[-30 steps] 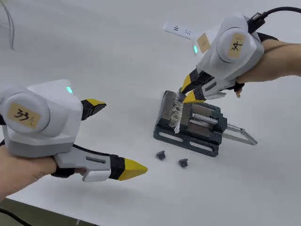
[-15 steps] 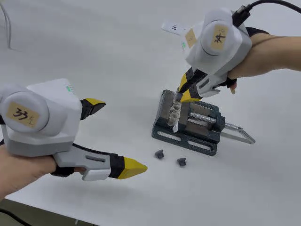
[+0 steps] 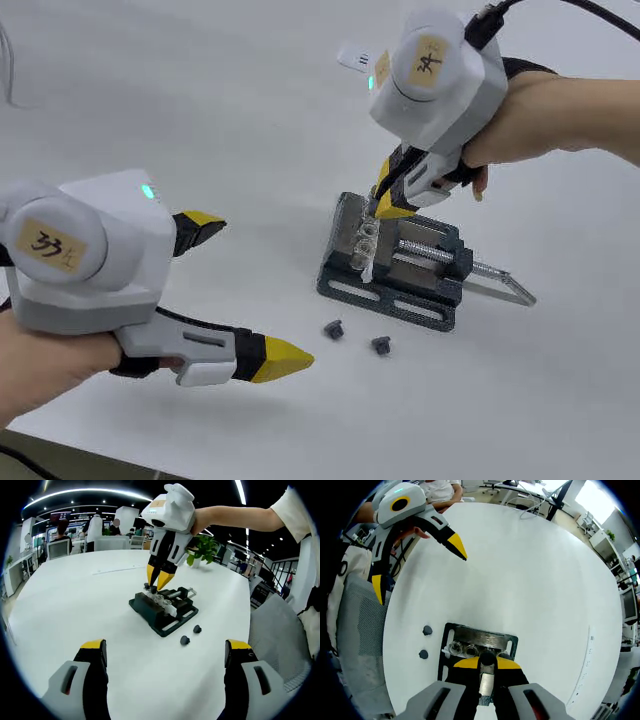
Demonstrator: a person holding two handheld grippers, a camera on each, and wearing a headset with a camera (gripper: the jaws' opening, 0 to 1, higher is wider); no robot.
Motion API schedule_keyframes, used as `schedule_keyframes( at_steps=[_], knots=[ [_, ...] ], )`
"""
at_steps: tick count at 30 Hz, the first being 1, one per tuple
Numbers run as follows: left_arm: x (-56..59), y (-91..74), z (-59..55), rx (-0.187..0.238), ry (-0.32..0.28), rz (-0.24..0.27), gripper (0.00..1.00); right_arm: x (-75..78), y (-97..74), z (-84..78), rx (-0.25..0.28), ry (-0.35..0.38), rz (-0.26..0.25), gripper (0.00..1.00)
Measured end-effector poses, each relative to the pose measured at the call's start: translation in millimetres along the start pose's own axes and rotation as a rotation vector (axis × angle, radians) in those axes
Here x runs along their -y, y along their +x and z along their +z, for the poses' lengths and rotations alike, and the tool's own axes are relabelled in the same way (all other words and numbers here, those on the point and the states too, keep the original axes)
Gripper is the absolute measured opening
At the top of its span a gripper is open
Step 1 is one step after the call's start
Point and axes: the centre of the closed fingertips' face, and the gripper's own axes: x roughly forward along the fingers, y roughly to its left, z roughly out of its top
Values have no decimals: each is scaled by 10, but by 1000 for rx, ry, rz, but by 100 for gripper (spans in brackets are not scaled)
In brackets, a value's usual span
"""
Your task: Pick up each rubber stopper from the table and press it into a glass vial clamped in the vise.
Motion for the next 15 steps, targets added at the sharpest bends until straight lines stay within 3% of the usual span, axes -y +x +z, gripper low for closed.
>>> schedule_keyframes(
  at_steps=[2,7,15],
  knots=[
    [-10,2,-1,1,1,0,98,12,2,5,-7,42,-3,3],
    [-8,7,-8,0,1,-3,98,-16,-5,-20,-19,21,-16,4],
    [-7,-6,-3,-2,1,0,97,9,-2,-35,7,0,-5,5]
  ],
)
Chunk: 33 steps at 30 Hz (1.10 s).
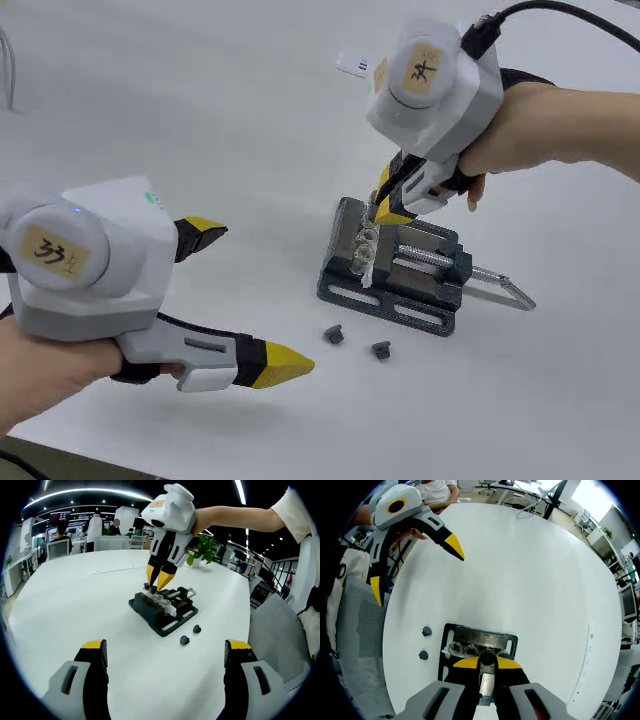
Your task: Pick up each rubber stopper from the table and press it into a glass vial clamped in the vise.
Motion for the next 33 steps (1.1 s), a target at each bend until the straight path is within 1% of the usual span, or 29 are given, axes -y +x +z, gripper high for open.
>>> schedule_keyframes(
  at_steps=[10,11,17,21,23,27,29,33],
  knots=[
    [6,-13,-18,-6,-2,2,97,-6,-5,5,-3,-23,1,6],
    [9,-12,-18,-6,-3,1,97,-3,-4,17,6,-28,2,7],
    [5,-16,-14,-6,-4,1,96,-7,-7,28,10,-35,5,8],
    [-6,-23,-4,-4,-2,5,96,-8,-80,71,35,-31,2,9],
    [-10,-25,4,-2,-1,6,96,0,-121,76,38,-34,2,9],
    [-25,-28,39,5,4,8,96,-11,-180,74,67,-11,37,8],
    [-40,-25,46,6,7,10,96,-42,-202,48,70,0,49,8],
    [-61,-23,50,8,3,14,96,-21,-182,24,84,31,60,5]
  ],
)
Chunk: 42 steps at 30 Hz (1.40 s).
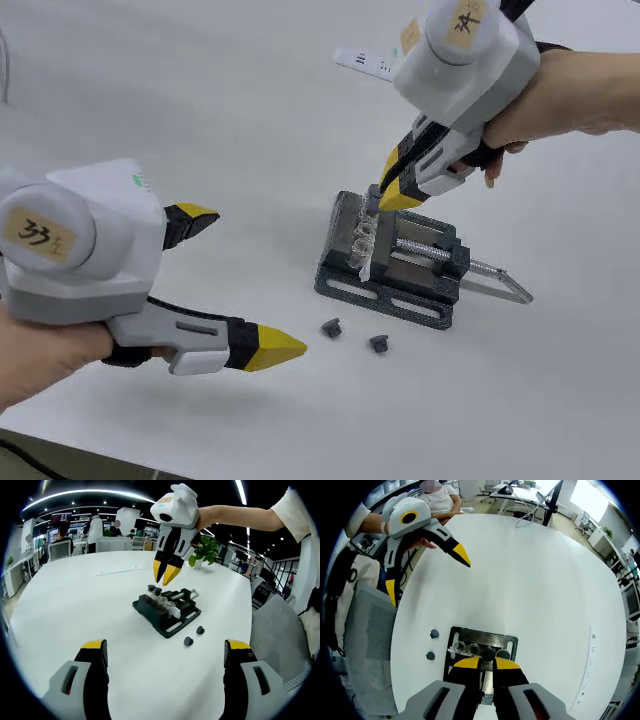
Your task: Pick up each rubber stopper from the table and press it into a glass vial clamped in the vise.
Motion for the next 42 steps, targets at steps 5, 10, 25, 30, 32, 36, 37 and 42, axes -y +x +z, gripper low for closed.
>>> schedule_keyframes(
  at_steps=[5,10,25,30,32,36,37,42],
  knots=[
    [-25,-1,-38,-7,-3,0,96,-28,46,-7,11,15,10,3],
    [-44,2,-73,-14,-7,-1,96,-22,53,10,23,20,13,0],
    [-17,26,-111,-23,-18,-9,96,1,103,16,24,21,30,0],
    [12,36,-131,-27,-21,-14,96,-5,109,16,21,30,40,0],
    [24,45,-137,-28,-24,-17,96,6,118,22,16,26,49,0],
    [41,62,-142,-28,-26,-22,96,-24,124,15,-12,7,63,0],
    [43,66,-143,-28,-27,-23,96,-25,128,20,-20,12,61,0],
    [51,92,-144,-27,-36,-27,95,17,137,5,-49,-9,70,0]
  ],
)
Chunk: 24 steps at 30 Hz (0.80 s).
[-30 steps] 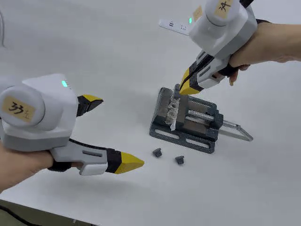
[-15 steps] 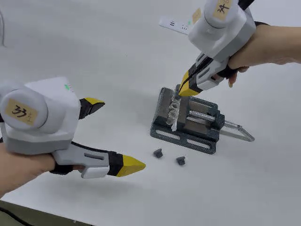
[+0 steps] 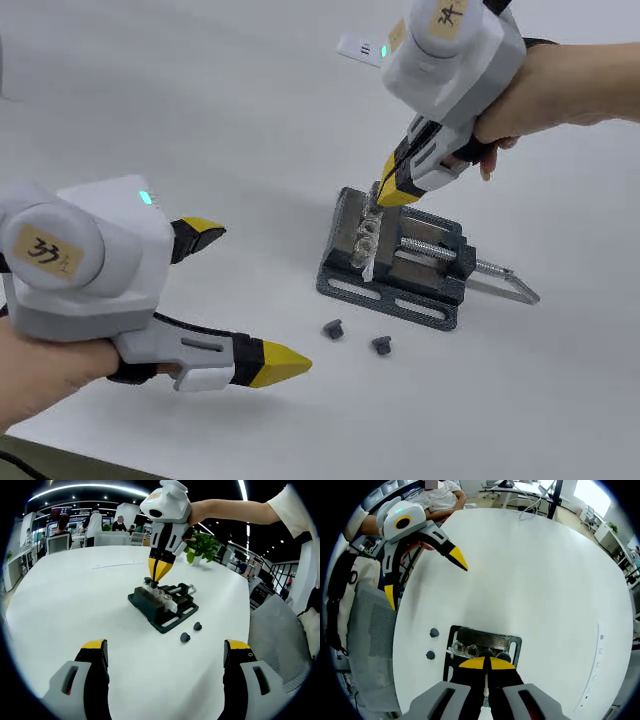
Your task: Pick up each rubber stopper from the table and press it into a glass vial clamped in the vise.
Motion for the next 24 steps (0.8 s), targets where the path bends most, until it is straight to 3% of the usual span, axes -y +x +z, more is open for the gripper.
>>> schedule_keyframes(
  at_steps=[9,18,24],
  knots=[
    [-35,46,20,3,-7,-3,95,-40,16,-15,-7,13,23,0],
    [-33,108,47,6,-9,-13,95,-14,25,18,-3,12,2,0],
    [-21,142,62,7,-9,-21,95,8,37,46,-47,13,4,0]
  ],
)
